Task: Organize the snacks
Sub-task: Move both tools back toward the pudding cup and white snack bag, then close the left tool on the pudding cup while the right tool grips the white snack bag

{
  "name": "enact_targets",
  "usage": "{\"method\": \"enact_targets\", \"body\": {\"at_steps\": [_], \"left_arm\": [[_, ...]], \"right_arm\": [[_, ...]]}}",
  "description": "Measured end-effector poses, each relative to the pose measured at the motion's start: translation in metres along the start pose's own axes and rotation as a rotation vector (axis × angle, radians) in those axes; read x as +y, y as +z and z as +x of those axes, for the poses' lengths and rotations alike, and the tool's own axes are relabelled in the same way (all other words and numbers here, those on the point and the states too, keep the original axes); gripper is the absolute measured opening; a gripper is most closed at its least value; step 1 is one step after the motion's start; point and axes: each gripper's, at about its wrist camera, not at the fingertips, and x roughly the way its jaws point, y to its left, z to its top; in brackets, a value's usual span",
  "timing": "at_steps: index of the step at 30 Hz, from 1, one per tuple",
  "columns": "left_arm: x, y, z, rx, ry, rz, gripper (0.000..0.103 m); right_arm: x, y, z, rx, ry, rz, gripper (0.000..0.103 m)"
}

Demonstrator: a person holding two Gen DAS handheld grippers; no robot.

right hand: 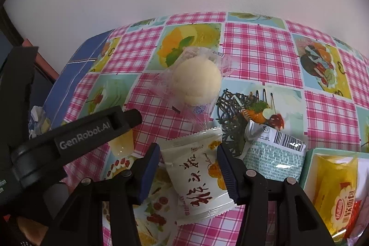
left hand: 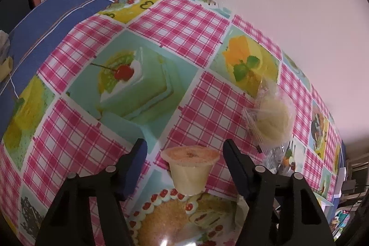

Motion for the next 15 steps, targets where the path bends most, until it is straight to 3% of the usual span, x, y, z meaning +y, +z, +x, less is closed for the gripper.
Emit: {"method": "enact_targets", "body": {"at_steps": [3, 5, 15], "left_arm": [[-0.002, 0.000, 0.001, -0.007, 0.014, 0.011, 0.058], [-0.001, 0.002, 0.001, -0.006, 0.013, 0.003, 0.044], [0.017, 0.005, -0.002, 0.029, 0.042, -0.023, 0.027]], "right_arm": [[0.003, 0.000, 0.001, 0.006, 0.008, -0.011, 0.054], [0.007, 0.001, 0.003, 0.009, 0.012, -0.023, 0.054], [0.016, -0.001, 0.003, 0.039, 0.028, -0.059, 0.055]]}}
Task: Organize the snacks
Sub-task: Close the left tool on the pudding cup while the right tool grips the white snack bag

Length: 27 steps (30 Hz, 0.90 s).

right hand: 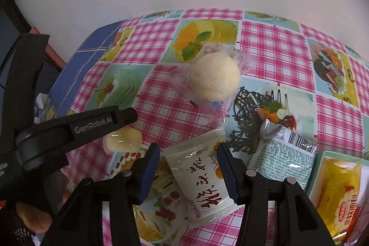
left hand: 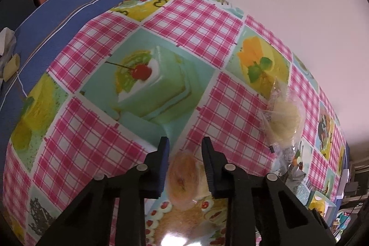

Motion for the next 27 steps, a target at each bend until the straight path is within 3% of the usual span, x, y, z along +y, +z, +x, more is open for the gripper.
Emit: {"method": "enact_targets", "body": {"at_steps": [5, 15, 20, 27], "left_arm": [[0.009, 0.000, -0.001, 0.005, 0.001, -0.006, 0.022], [0.009, -0.002, 0.001, 0.031, -0.012, -0.013, 0.019], [0.017, -0.007, -0.001, 0.053, -0.013, -0.030, 0.020], [0.031, -0.017, -0.009, 0.076, -0.005, -0.053, 0.020]], "right_arm": [[-0.009, 0.000, 0.002, 0.003, -0.043, 0.018, 0.055], [-0.011, -0.009, 0.009, 0.084, 0.006, 0.027, 0.056], [-0.004, -0.013, 0.011, 0.112, -0.001, 0.000, 0.063], [0.011, -0.018, 0.016, 0.127, -0.104, -0.082, 0.063]]}}
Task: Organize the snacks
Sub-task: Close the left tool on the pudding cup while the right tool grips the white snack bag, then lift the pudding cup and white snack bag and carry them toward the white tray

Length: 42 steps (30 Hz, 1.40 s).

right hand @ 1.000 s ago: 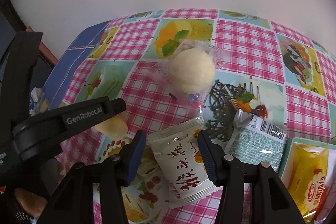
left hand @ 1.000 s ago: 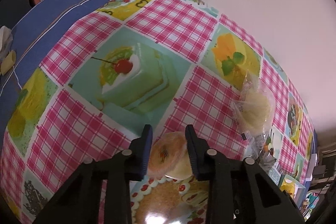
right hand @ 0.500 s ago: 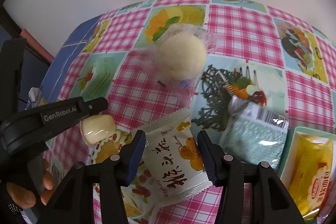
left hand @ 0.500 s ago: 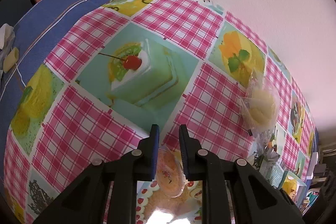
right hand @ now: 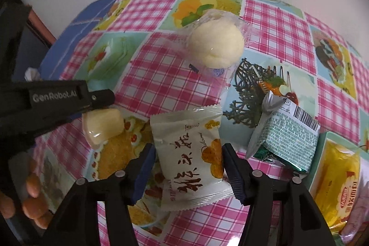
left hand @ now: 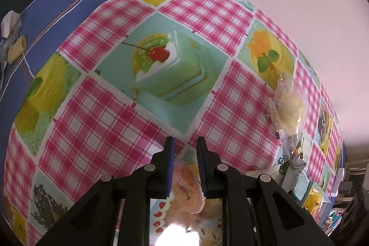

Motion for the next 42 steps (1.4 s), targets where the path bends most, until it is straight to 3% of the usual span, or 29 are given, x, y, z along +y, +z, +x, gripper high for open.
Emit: {"method": "enact_targets", "body": {"at_steps": [5, 10, 19, 28, 34, 42], "left_arm": [[0.009, -0.006, -0.010, 0.008, -0.017, -0.012, 0.026], [0.003, -0.010, -0.020, 0.016, -0.049, 0.013, 0.037], [-0.015, -0.023, -0.013, 0.061, 0.008, 0.085, 0.037], [-0.018, -0.019, -0.012, 0.081, -0.010, 0.061, 0.041], [-0.023, -0.031, -0.021, 0.106, -0.072, 0.061, 0.041], [-0.033, -0.046, -0.027, 0.129, -0.084, 0.079, 0.043]], "right_arm": [[0.004, -0.003, 0.003, 0.009, -0.068, -0.036, 0.062], [0.002, -0.003, 0.003, 0.015, -0.070, -0.021, 0.062], [-0.002, -0.004, -0.001, 0.014, -0.068, -0.018, 0.062], [-0.002, -0.006, -0.002, 0.018, -0.076, -0.015, 0.062], [-0.007, -0.013, -0.006, 0.027, -0.079, -0.002, 0.058], [-0.018, -0.025, -0.012, 0.045, -0.085, 0.013, 0.057]]}}
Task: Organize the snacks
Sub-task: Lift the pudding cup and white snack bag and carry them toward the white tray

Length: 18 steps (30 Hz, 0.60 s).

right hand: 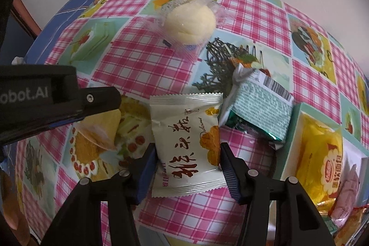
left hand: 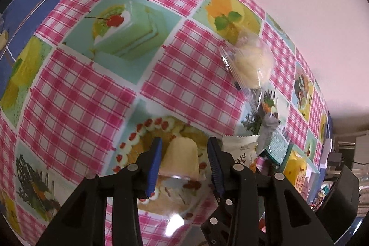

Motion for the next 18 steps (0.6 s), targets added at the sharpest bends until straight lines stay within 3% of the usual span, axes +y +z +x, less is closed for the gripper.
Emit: {"method": "enact_targets", "body": {"at_steps": [2, 18], "left_arm": [[0.000, -0.003, -0.001, 0.005, 0.000, 0.001, 0.048], [0.001, -0.018, 0.012, 0.034, 0.008, 0.000, 0.053]], "right_arm": [[-0.001, -0.004, -0.002, 0.003, -0.002, -0.001, 0.057], [0.002, -0.043, -0.009, 0.011, -0.002, 0.005, 0.057]]}}
